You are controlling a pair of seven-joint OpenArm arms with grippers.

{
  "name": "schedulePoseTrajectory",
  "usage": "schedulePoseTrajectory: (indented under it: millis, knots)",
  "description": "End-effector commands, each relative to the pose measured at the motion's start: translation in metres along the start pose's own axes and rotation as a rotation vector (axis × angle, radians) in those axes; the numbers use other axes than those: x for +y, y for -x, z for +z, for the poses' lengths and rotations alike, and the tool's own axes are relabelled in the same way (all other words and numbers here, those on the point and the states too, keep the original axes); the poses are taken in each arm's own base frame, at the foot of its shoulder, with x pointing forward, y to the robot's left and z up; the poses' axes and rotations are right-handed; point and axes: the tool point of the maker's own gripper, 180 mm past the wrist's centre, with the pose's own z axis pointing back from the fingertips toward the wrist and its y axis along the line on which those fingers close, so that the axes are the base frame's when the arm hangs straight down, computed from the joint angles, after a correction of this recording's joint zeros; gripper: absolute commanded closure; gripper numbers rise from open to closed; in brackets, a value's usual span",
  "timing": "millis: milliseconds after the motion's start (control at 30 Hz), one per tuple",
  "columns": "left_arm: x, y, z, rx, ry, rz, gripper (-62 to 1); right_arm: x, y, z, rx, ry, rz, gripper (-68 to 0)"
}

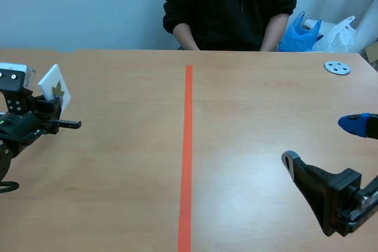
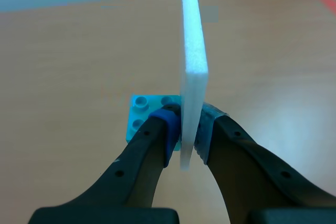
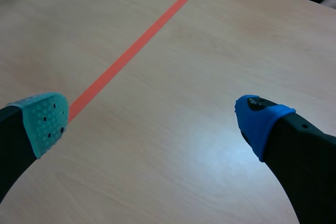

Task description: Sort the leaf by its shape. The table is split by an orange tape line. A compound leaf with several leaflets goes to the left side, a simple leaf with one blade goes to the right side. Return to the home posture when a red brick is placed on the table.

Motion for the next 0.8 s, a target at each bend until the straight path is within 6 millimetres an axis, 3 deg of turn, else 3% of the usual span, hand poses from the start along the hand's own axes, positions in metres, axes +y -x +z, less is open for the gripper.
schedulePoseTrajectory:
  millis: [0,233,400,533,767]
  knots:
    - [0.006,-0.017,-0.009,-0.049,-0.019,0.014,-4.6,-0.003,-0.013,-0.001,-0.047,0.010,0.000,-67.9]
    - [0.008,-0.002,-0.015,-0.006,-0.039,0.043,-4.7,-0.002,-0.012,-0.001,-0.057,0.026,-0.024,-67.9]
    - [-0.006,0.019,-0.013,0.033,-0.025,0.083,-6.7,-0.002,-0.012,-0.001,-0.056,0.026,-0.024,-67.9]
    - [-0.014,0.023,-0.011,0.019,-0.019,0.108,-8.0,-0.002,-0.012,-0.001,-0.056,0.026,-0.024,-67.9]
    - [-0.021,0.021,-0.012,0.007,-0.010,0.122,-22.2,-0.002,-0.012,-0.001,-0.053,0.026,-0.024,-67.9]
